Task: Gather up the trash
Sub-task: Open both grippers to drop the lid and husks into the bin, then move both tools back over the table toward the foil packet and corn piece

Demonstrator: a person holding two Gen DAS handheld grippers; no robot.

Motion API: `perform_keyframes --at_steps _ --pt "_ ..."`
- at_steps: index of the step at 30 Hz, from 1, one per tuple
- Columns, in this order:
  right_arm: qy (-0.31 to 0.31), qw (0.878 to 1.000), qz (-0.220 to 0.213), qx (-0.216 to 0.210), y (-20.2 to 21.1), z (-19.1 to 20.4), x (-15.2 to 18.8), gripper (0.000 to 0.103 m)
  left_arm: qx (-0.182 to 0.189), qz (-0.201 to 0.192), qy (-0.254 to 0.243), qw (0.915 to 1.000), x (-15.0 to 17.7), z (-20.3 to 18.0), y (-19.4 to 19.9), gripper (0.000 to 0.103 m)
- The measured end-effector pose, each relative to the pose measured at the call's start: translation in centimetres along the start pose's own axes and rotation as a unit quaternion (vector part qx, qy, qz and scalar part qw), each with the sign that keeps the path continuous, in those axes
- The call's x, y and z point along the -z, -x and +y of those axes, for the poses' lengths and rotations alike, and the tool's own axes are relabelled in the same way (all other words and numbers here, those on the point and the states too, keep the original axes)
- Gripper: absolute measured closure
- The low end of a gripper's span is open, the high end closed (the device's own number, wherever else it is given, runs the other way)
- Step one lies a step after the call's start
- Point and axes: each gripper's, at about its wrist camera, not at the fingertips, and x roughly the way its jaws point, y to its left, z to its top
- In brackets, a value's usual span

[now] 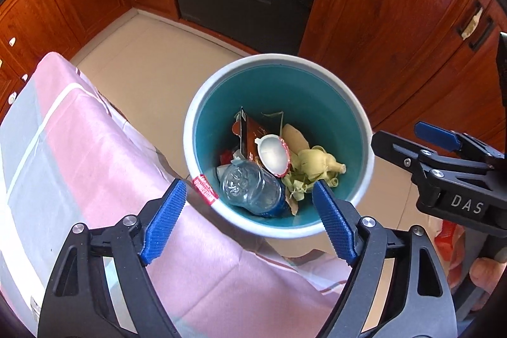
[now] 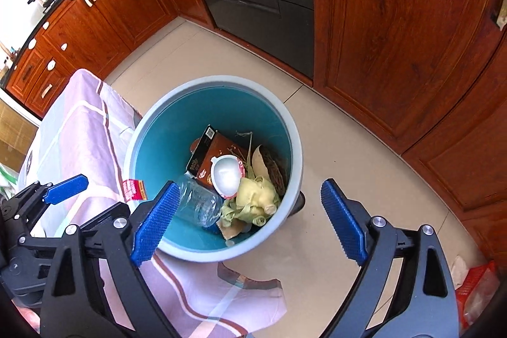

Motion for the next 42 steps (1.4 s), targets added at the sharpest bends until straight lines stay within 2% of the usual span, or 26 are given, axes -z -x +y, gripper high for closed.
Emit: perform_keyframes --at_steps 9,24,32,42 --pt "0.023 1.000 -0.017 -0.013 3.4 2.8 1.4 0.016 -0.009 -0.026 0.015 0.9995 3.0 1.2 4.2 0.009" --pt "0.097 0.994 -0.036 -0.037 8.9 11.7 5.4 0.016 -0.011 -0.072 0.082 0.9940 10.0 6.9 11.0 0.006" --pt "0.151 0.986 -0.034 -0.056 10.2 17.9 8.6 0.012 -0.021 -0.088 0.133 0.9869 16.0 12.0 14.1 0.004" --pt "0.238 0.967 0.021 -0.090 7.7 26.6 13.5 0.012 -0.041 -0.048 0.207 0.9763 25.3 20.3 13.9 0.004"
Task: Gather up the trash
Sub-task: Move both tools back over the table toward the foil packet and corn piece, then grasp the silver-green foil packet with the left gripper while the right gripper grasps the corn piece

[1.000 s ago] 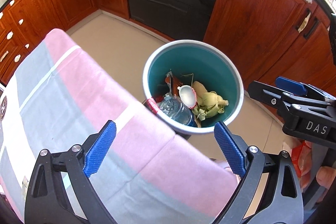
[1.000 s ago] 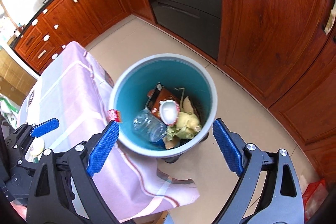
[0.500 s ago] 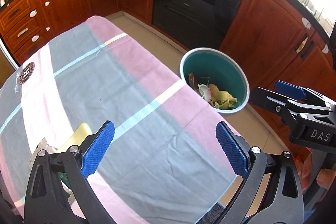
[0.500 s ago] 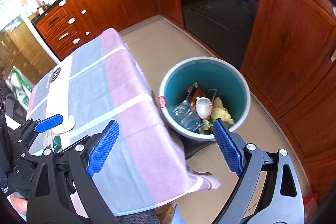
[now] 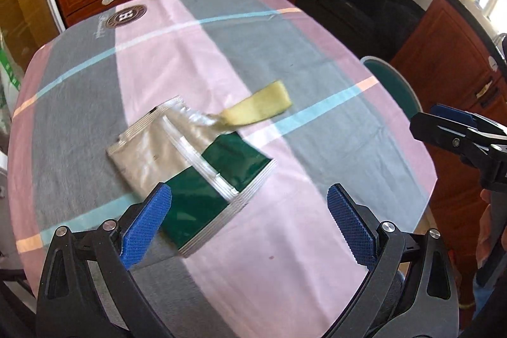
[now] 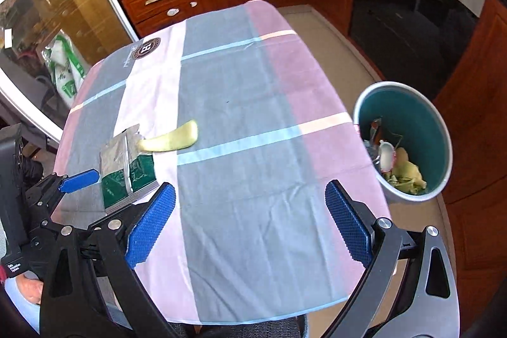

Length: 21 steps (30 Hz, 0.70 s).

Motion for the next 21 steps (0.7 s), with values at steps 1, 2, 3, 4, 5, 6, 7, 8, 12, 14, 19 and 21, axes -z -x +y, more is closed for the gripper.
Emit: perform_keyframes --at_steps 1,2,3,4,5,6,7,8,12,14,19,21 --pt "0.005 1.000 0.008 -0.006 -0.6 0.8 0.0 0.012 -0.001 0.004 0.008 1.0000 0.4 0.9 -0.2 0.004" --pt "0.009 1.000 0.014 -0.014 -1.3 1.6 0.1 0.012 0.000 0.007 0.014 0.9999 0.9 1.8 -0.2 0.004" --pt "0.014 0.999 0.021 -0.021 -1.9 2.4 0.2 0.012 0.003 0.008 0.019 0.9998 1.3 2.5 -0.2 0.004" --pt "0.021 0.999 0.028 -0.028 -2.6 3.3 0.2 0.012 0.007 0.009 0.023 0.9997 1.7 3.2 -0.2 0.004" --pt "0.029 0.998 0.035 -0.035 -3.4 4.3 0.1 0.012 0.011 0.012 0.027 0.9995 2.0 3.8 -0.3 0.004" --pt "0.036 0.997 0.043 -0.044 -4.1 5.1 0.0 0.012 0.017 0.014 0.030 0.9993 2.3 4.3 -0.3 0.004" --pt "0.043 0.996 0.051 -0.054 -4.8 6.0 0.0 0.012 0.023 0.015 0.032 0.9991 2.5 4.8 -0.3 0.004" --pt "0.047 0.995 0.058 -0.063 -5.4 6.8 -0.1 0.012 0.027 0.016 0.035 0.9989 2.6 5.2 -0.5 0.004" --pt "0.053 0.993 0.069 -0.081 -7.2 8.4 -0.7 0.012 0.044 0.012 0.035 0.9983 2.5 5.6 -0.7 0.004" --pt "0.055 0.993 0.069 -0.080 -7.7 8.7 -1.0 0.012 0.044 0.010 0.025 0.9987 2.4 5.3 -0.9 0.004" --pt "0.057 0.990 0.084 -0.102 -9.2 9.3 -1.4 0.042 0.037 0.007 -0.008 0.9993 1.9 4.3 -1.6 0.004" --pt "0.056 0.988 0.097 -0.108 -10.0 9.6 -1.4 0.061 0.036 0.002 -0.015 0.9992 1.9 4.2 -1.7 0.004"
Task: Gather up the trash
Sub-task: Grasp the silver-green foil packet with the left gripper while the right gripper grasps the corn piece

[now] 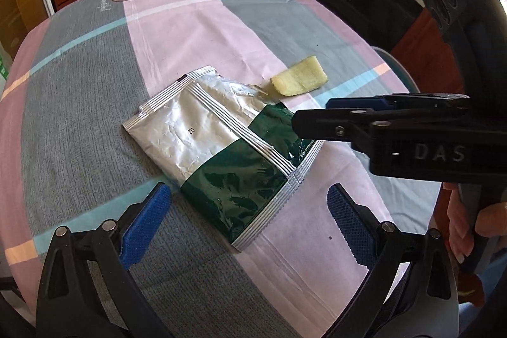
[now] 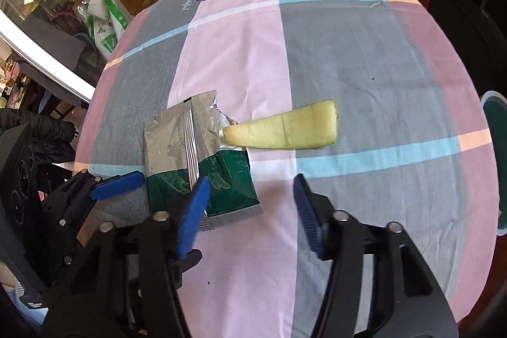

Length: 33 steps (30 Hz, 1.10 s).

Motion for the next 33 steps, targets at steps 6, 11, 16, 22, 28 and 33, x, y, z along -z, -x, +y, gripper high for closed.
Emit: perform_keyframes --at_steps 6,11,16,22,28,33 --pt "0.004 0.999 0.022 -0.029 -1.0 0.6 -0.1 0.077 -0.005 -0.013 -0.013 0.9998 -0.3 -0.2 -0.4 0.004" --pt "-0.016 0.997 0.041 -0.068 -0.9 0.0 -0.2 0.077 -0.018 -0.021 -0.024 0.9993 -0.4 -0.2 -0.7 0.004" --pt "-0.027 0.993 0.038 -0.107 0.0 0.2 -0.5 0.077 -0.032 -0.022 -0.033 0.9987 -0.5 -0.3 -0.9 0.004" --pt "-0.011 0.994 0.020 -0.110 1.3 1.5 -1.4 0.077 -0.030 -0.035 0.005 0.9989 -1.3 1.3 -0.1 0.035" --pt "-0.009 0.998 -0.026 -0.057 2.5 0.7 -1.9 0.063 -0.026 -0.033 0.055 0.9976 -1.1 4.0 0.5 0.088" --pt "0.031 0.998 -0.034 0.031 1.1 0.9 -1.6 0.050 -0.016 -0.038 0.103 0.9938 -1.2 6.6 0.6 0.092"
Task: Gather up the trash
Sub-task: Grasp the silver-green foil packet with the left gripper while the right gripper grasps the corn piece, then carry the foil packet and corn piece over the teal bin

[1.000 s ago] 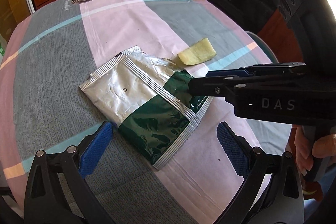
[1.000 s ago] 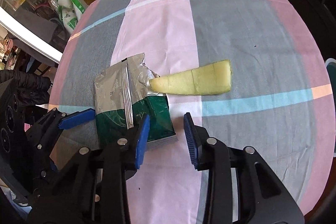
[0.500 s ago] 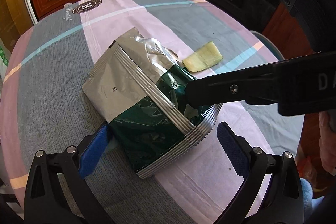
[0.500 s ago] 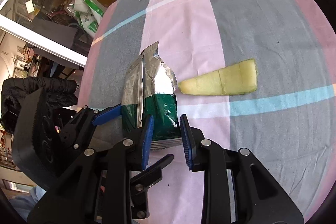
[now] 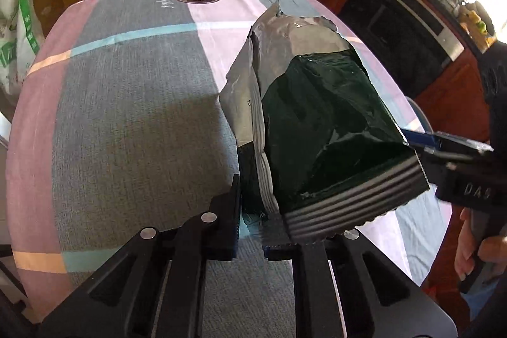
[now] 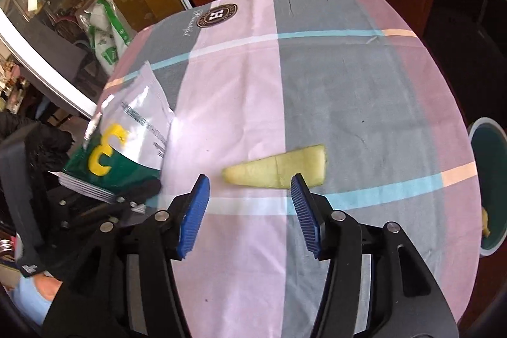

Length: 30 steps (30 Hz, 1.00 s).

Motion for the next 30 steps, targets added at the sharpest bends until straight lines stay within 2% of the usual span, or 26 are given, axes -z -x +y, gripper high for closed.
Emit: perform_keyframes --at_steps 4,9,11,13,15,16,18,30 --pt "0.038 0.999 0.005 0.022 -1.8 1.6 0.1 0.049 0.017 0.000 0.015 0.9998 -0.3 0.8 0.1 0.092" --pt "0.084 0.993 -0.013 0.077 -3.4 3.2 -0.4 0.049 0.024 -0.002 0.021 0.9995 -0.3 1.5 0.3 0.092" --pt "0.096 0.990 -0.016 0.099 -3.7 3.5 -0.5 0.054 0.025 -0.001 0.023 0.9994 -0.3 1.7 0.3 0.092" --pt "0.101 0.988 -0.017 0.114 -3.7 3.5 -0.6 0.066 0.025 0.000 0.021 0.9995 -0.4 1.7 0.3 0.092" --pt "0.093 0.989 -0.022 0.109 -3.4 2.9 -0.6 0.074 0.026 0.001 0.020 0.9995 -0.4 1.6 0.2 0.092" --pt "0.087 0.990 -0.024 0.104 -3.1 2.6 -0.6 0.090 0.026 0.000 0.020 0.9995 -0.4 1.5 0.2 0.092" --pt "0.078 0.992 -0.033 0.097 -2.3 2.3 -0.5 0.094 0.026 -0.001 0.020 0.9994 -0.6 1.3 0.1 0.092" --pt "-0.011 0.996 -0.083 0.034 4.5 -1.9 -0.8 0.095 0.017 -0.029 -0.024 0.9992 -1.2 -3.1 3.0 0.092"
